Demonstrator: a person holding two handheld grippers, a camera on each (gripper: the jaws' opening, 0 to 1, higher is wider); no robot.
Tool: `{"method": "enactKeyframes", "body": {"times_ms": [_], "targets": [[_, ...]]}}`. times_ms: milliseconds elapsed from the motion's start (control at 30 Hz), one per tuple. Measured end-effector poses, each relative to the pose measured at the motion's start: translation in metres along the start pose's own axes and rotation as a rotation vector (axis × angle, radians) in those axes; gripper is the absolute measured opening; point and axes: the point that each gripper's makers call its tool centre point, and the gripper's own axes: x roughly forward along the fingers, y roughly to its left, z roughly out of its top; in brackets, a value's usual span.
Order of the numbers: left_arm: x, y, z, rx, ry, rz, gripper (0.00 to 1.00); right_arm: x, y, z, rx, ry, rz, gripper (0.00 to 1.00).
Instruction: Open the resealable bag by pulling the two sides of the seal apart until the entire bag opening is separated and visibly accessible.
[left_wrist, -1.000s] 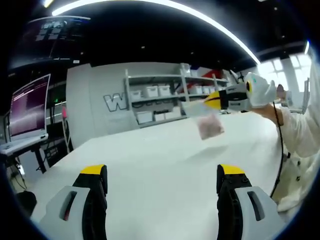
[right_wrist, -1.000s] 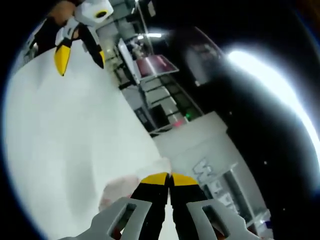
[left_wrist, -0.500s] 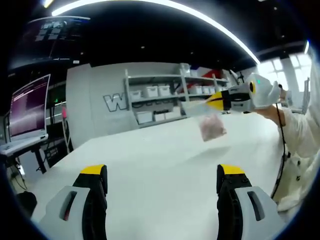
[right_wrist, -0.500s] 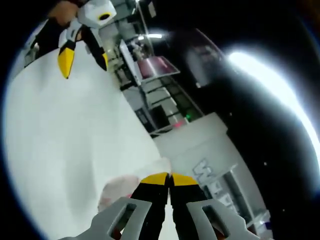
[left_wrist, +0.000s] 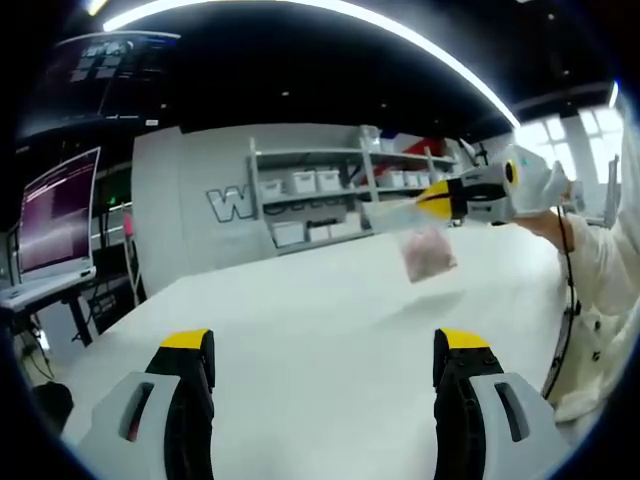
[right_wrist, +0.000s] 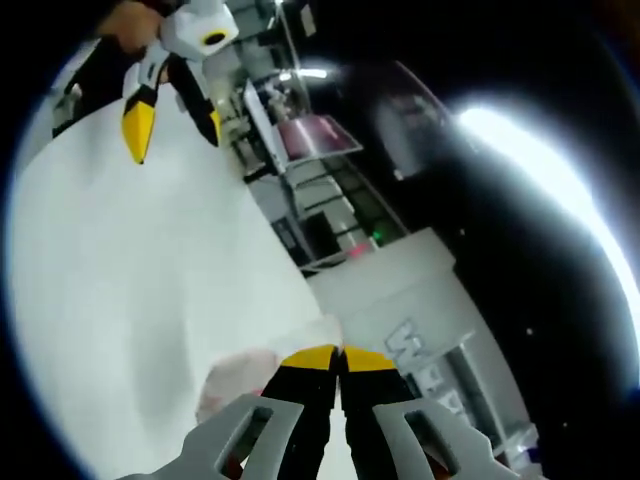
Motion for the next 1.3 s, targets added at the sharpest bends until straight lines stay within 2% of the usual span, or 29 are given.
{"method": "enactKeyframes", "body": {"times_ms": [1300], "targets": [[-0.001, -0.002, -0.004, -0.007, 0.005, -0.001, 0.90, -0.022, 0.004, 0.005, -0.017, 0.004, -0.001, 0.00]]}}
